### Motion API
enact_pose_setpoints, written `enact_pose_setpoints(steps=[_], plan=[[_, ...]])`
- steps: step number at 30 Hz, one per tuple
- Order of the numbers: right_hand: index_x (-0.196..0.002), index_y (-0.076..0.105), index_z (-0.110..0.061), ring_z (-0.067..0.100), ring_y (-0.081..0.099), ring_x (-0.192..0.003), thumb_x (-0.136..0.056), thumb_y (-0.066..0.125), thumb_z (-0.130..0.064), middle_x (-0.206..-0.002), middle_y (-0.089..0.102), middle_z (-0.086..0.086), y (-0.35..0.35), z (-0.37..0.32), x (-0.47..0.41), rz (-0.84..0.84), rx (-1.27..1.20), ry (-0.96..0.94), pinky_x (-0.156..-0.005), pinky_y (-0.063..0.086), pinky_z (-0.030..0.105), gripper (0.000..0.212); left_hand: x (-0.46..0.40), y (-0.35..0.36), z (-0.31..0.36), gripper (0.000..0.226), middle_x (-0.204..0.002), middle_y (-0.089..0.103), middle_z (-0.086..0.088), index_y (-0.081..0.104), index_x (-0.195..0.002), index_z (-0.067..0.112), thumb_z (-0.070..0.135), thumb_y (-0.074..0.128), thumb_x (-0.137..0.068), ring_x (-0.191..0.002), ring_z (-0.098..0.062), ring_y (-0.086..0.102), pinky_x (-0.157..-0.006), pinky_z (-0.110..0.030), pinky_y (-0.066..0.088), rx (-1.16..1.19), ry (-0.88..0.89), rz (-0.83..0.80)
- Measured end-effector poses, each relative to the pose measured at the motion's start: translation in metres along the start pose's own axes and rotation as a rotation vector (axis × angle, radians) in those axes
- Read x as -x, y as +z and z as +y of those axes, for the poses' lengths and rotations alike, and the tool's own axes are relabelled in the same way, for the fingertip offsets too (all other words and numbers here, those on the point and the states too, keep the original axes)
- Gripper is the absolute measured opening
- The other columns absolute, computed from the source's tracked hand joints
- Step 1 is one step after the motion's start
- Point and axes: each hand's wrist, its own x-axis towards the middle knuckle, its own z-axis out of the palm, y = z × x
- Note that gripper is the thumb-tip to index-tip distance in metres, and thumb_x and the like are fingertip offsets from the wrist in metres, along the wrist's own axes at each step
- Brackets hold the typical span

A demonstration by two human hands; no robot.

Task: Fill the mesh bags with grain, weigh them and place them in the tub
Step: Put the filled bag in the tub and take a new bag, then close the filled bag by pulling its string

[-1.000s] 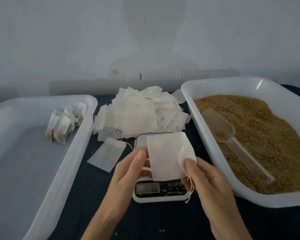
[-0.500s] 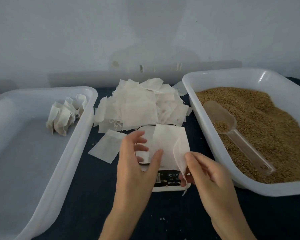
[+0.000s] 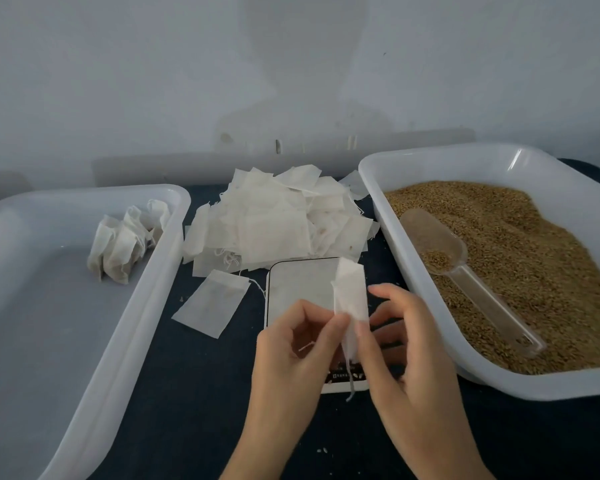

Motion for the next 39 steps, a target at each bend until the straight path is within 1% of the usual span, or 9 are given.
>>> enact_pose_setpoints(steps=[8, 11, 16, 20, 26, 31, 34, 36, 39], plan=[[-0.107, 0.07, -0.021, 0.006, 0.064, -0.086, -0.091, 0.051, -0.039, -0.091, 0.063, -0.013, -0.001, -0.004, -0.001, -0.163, 0.041, -0.065, -0.068, 0.052, 0.017, 0.03, 0.002, -0.003, -0.006, 0.022, -0.071, 0.065, -0.011, 0.067, -0.07, 0.014, 0.031, 0.07, -0.084, -0.069, -0.021, 0.064, -0.068, -0.032, 0.055, 0.422, -0.265, -0.143], [-0.101, 0.071, -0.023, 0.005, 0.064, -0.078, -0.092, 0.055, -0.021, -0.083, 0.063, -0.014, -0.006, -0.002, -0.002, -0.122, 0.081, -0.047, -0.061, 0.051, 0.018, 0.018, 0.004, -0.001, -0.006, 0.026, -0.078, 0.061, -0.025, 0.064, -0.076, 0.006, 0.031, 0.069, -0.083, -0.075, -0.032, 0.058, -0.076, -0.049, 0.051, 0.302, -0.209, -0.073], [-0.089, 0.068, -0.016, 0.004, 0.057, -0.065, -0.079, 0.073, -0.009, -0.079, 0.06, -0.011, -0.009, -0.007, -0.006, 0.003, 0.37, -0.132, -0.056, 0.047, 0.021, 0.013, 0.012, 0.009, -0.005, 0.024, -0.065, 0.06, -0.003, 0.055, -0.069, 0.017, 0.015, 0.062, -0.092, -0.061, -0.015, 0.06, -0.058, -0.023, 0.048, -0.121, 0.022, -0.047], [-0.081, 0.058, -0.015, 0.007, 0.044, -0.053, -0.085, 0.059, -0.003, -0.076, 0.047, -0.006, -0.013, -0.013, -0.008, 0.065, 0.46, -0.2, -0.046, 0.039, 0.02, 0.013, 0.016, 0.012, -0.001, 0.025, -0.056, 0.042, -0.003, 0.04, -0.064, 0.012, 0.013, 0.056, -0.083, -0.049, -0.014, 0.039, -0.044, -0.017, 0.031, -0.32, 0.078, 0.07], [-0.078, 0.071, -0.02, 0.01, 0.055, -0.058, -0.065, 0.081, -0.004, -0.082, 0.058, -0.004, -0.017, -0.017, -0.007, -0.253, 0.579, -0.181, -0.048, 0.035, 0.014, 0.023, 0.009, 0.006, 0.007, 0.024, -0.058, 0.038, -0.005, 0.038, -0.066, 0.016, 0.012, 0.056, -0.082, -0.049, -0.005, 0.034, -0.046, -0.017, 0.03, -0.332, 0.15, 0.001], [-0.107, 0.067, -0.025, 0.006, 0.055, -0.083, -0.093, 0.053, -0.019, -0.1, 0.058, -0.011, -0.024, -0.008, -0.014, -0.317, 0.451, -0.049, -0.067, 0.044, 0.019, 0.021, 0.003, -0.007, 0.018, 0.04, -0.111, 0.049, 0.019, 0.049, -0.101, 0.028, 0.019, 0.062, -0.064, -0.107, -0.006, 0.05, -0.082, -0.023, 0.044, -0.627, 0.527, -0.319], [-0.103, 0.069, -0.031, 0.003, 0.051, -0.077, -0.09, 0.053, -0.036, -0.093, 0.059, -0.013, -0.03, -0.016, -0.02, -0.36, 0.426, -0.1, -0.062, 0.039, 0.014, 0.021, -0.006, -0.013, 0.019, 0.091, -0.15, 0.022, 0.022, 0.021, -0.138, 0.034, 0.029, 0.071, -0.062, -0.147, -0.011, 0.013, -0.115, -0.05, 0.025, -0.741, 0.509, -0.435], [-0.081, 0.07, -0.03, 0.002, 0.049, -0.066, -0.08, 0.046, -0.05, -0.075, 0.059, -0.012, -0.033, -0.022, -0.023, -0.431, 0.429, -0.1, -0.054, 0.04, 0.014, 0.032, -0.011, -0.009, 0.02, 0.093, -0.15, 0.015, 0.026, 0.012, -0.138, 0.038, 0.036, 0.071, -0.065, -0.146, -0.001, -0.003, -0.115, -0.06, 0.005, -0.835, 0.492, -0.48], [-0.057, 0.067, -0.03, -0.002, 0.038, -0.049, -0.074, 0.043, -0.048, -0.051, 0.046, -0.016, -0.041, -0.027, -0.029, -0.37, 0.564, -0.223, -0.04, 0.036, 0.013, 0.034, -0.019, 0.002, 0.019, 0.066, -0.131, 0.045, 0.028, 0.026, -0.128, 0.042, 0.041, 0.06, -0.071, -0.134, 0.012, 0.027, -0.12, -0.051, 0.001, -0.754, 0.43, -0.493]])
